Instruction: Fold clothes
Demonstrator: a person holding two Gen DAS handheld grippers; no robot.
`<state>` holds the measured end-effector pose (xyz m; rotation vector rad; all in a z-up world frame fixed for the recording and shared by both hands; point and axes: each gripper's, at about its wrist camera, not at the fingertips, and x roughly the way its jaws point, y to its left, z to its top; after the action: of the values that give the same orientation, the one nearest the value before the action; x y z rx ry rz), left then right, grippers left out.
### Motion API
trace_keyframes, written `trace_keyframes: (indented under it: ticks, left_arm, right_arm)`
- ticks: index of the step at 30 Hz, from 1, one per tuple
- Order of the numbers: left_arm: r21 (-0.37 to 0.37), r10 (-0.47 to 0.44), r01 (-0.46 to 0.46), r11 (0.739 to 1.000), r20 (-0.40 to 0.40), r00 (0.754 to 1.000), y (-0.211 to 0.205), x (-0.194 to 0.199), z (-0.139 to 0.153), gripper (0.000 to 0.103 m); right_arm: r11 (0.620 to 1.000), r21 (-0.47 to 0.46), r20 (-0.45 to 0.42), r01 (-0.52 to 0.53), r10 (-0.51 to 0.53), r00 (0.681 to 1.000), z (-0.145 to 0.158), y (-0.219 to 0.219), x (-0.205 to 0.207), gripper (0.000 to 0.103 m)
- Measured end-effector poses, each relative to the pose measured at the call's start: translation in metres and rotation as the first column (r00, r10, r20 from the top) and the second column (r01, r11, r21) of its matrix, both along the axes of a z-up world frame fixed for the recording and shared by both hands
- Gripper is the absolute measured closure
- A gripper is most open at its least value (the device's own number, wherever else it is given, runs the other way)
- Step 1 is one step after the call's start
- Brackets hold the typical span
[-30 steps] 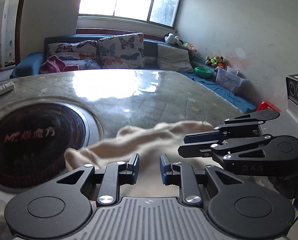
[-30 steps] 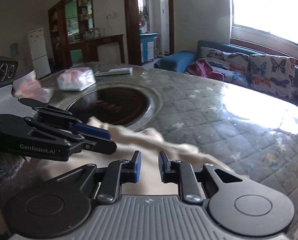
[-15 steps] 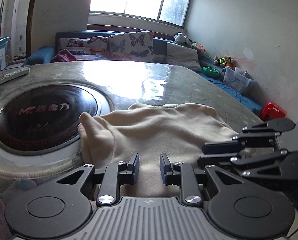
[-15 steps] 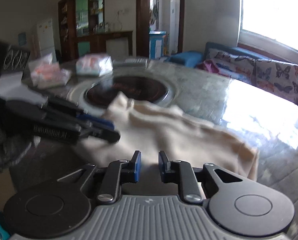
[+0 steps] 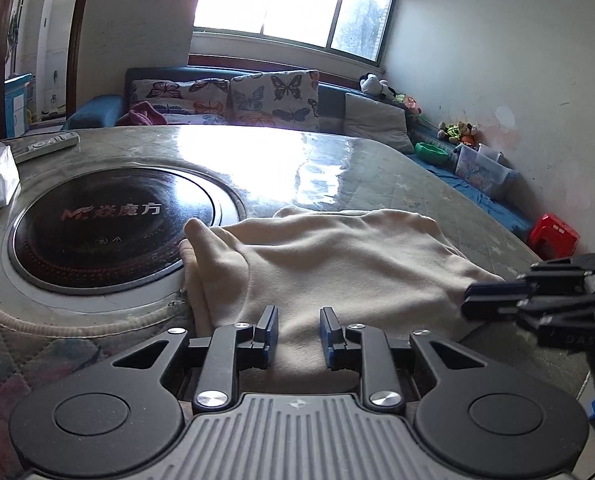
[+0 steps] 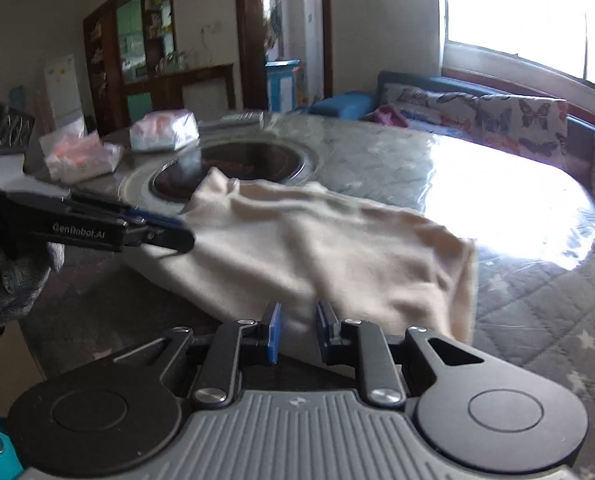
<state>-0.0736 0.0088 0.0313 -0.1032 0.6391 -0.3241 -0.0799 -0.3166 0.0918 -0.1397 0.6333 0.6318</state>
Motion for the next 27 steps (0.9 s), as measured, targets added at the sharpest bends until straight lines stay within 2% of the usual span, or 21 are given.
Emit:
trace_keyframes:
  ticks: [3, 6, 8, 13, 22, 27]
  left_arm:
    - [0.003, 0.000, 0.000, 1.000, 0.002, 1.000, 0.000, 0.000, -0.002, 0.077]
    - [-0.005, 0.001, -0.001, 1.000, 0.001, 1.000, 0.001, -0.001, -0.004, 0.077]
    - [-0.012, 0.003, -0.003, 1.000, -0.002, 1.000, 0.002, 0.000, -0.004, 0.076]
    - [-0.016, 0.001, -0.001, 1.000, 0.001, 1.000, 0.001, 0.001, -0.006, 0.076]
    - [-0.024, -0.047, 0.047, 0.999, 0.002, 0.999, -0.010, 0.003, -0.008, 0.075]
    - [-0.039, -0.052, 0.052, 0.998, -0.004, 0.999, -0.005, 0.005, -0.005, 0.075]
  right_arm:
    - [0.997, 0.029, -0.011, 0.076, -0.076, 0.997, 0.000, -0.017, 0.006, 0.085]
    - [0.990, -0.004, -0.025, 0.143, -0.143, 0.989, -0.011, -0.027, 0.013, 0.087]
    - [0.987, 0.028, -0.053, 0.155, -0.154, 0.987, -0.016, -0.035, 0.013, 0.087]
    - [0.987, -0.025, -0.027, 0.161, -0.162, 0.986, -0.017, -0.033, 0.006, 0.089]
    - [0.979, -0.052, -0.056, 0.197, -0.200, 0.978, -0.008, -0.039, -0.004, 0.089]
    - [0.979, 0.002, -0.007, 0.202, -0.202, 0.979, 0.006, -0.036, 0.005, 0.086]
